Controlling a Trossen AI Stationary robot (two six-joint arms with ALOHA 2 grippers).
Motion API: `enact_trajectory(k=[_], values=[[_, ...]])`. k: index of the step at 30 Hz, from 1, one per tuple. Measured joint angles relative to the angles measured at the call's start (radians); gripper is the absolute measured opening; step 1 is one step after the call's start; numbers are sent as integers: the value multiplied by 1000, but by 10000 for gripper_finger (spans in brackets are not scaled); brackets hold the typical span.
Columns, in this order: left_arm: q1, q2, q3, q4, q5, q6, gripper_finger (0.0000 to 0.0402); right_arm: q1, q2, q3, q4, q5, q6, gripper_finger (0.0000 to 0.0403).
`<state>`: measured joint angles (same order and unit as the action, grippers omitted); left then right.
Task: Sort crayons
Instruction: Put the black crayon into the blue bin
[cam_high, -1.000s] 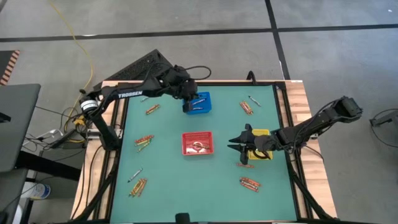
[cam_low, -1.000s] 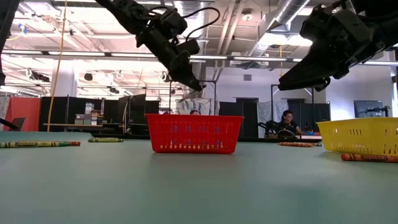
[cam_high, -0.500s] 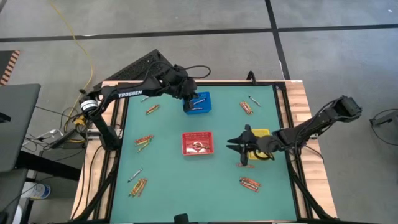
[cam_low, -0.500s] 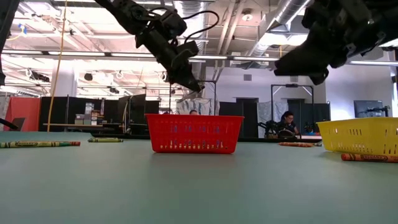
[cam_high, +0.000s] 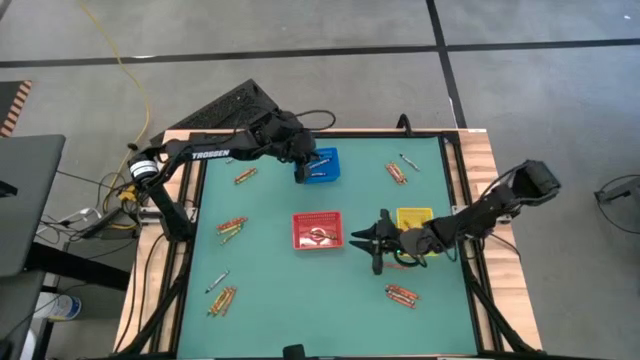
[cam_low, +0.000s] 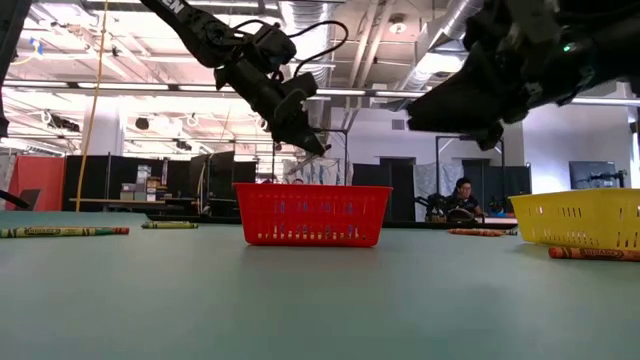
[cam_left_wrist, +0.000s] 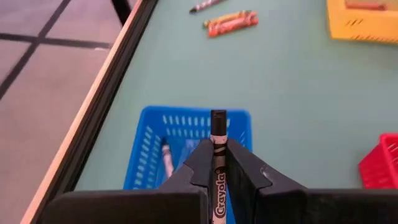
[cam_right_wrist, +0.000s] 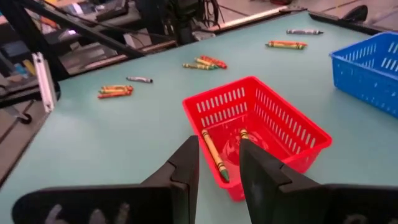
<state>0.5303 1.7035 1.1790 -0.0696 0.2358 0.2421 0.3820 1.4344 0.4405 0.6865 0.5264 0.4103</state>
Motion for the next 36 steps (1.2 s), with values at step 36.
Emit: enact_trajectory(k=[36], values=[[-4, 123, 1, -8, 19, -64, 30, -22, 78, 120, -62, -58, -134, 109]])
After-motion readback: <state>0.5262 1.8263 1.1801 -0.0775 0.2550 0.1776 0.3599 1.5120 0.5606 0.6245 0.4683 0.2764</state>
